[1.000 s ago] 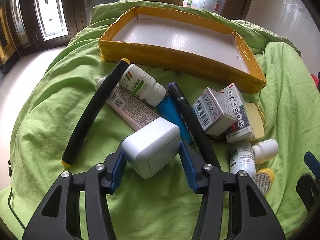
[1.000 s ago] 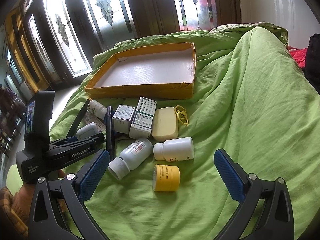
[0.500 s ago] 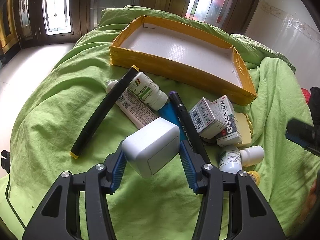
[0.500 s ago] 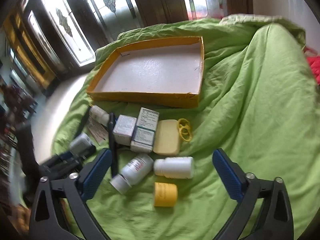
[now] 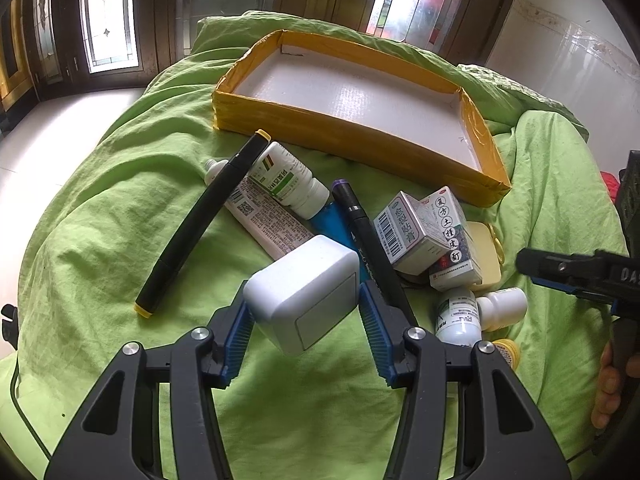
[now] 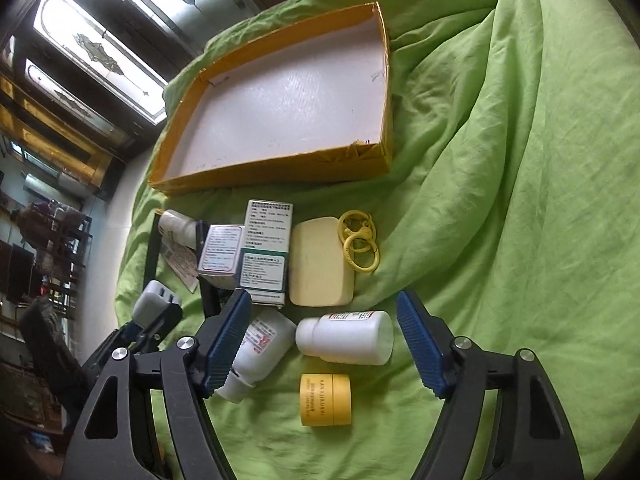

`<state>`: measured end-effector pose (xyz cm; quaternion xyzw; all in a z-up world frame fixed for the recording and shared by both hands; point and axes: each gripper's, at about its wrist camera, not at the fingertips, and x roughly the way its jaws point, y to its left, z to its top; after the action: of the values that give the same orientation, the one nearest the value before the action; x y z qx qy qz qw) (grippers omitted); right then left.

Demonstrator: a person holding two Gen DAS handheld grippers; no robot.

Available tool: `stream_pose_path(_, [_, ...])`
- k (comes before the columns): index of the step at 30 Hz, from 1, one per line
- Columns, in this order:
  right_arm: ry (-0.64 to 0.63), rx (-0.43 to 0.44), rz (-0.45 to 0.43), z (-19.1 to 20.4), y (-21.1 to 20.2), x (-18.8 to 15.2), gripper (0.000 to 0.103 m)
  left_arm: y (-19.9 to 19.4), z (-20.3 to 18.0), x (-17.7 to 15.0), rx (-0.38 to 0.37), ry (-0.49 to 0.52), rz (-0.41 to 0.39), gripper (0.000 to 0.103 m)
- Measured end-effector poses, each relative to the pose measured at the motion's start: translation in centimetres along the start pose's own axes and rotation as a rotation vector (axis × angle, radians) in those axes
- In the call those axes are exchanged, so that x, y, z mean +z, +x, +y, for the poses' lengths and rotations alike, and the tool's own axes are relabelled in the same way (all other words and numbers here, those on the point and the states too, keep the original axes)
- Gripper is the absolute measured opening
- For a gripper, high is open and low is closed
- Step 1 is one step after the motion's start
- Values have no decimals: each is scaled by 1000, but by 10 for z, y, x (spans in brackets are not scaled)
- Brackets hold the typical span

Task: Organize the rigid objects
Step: 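Grasp the white plug adapter with the left tool while the right tool approaches the cream soap bar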

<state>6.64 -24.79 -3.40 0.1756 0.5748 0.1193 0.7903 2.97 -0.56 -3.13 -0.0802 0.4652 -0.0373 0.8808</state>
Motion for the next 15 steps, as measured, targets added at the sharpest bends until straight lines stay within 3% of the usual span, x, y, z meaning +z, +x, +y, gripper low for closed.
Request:
stream_pose_path(6, [-90, -112, 71, 13, 31, 2, 70, 1, 1, 0, -1, -1, 0, 50])
stream_pose_path(11, [-143, -92, 74, 30, 44, 8, 69, 1, 1, -1, -1, -4, 3, 50])
stream_pose_path(15, [-150, -54, 66, 37, 52, 18, 62, 1, 3, -1, -1, -10, 4, 50])
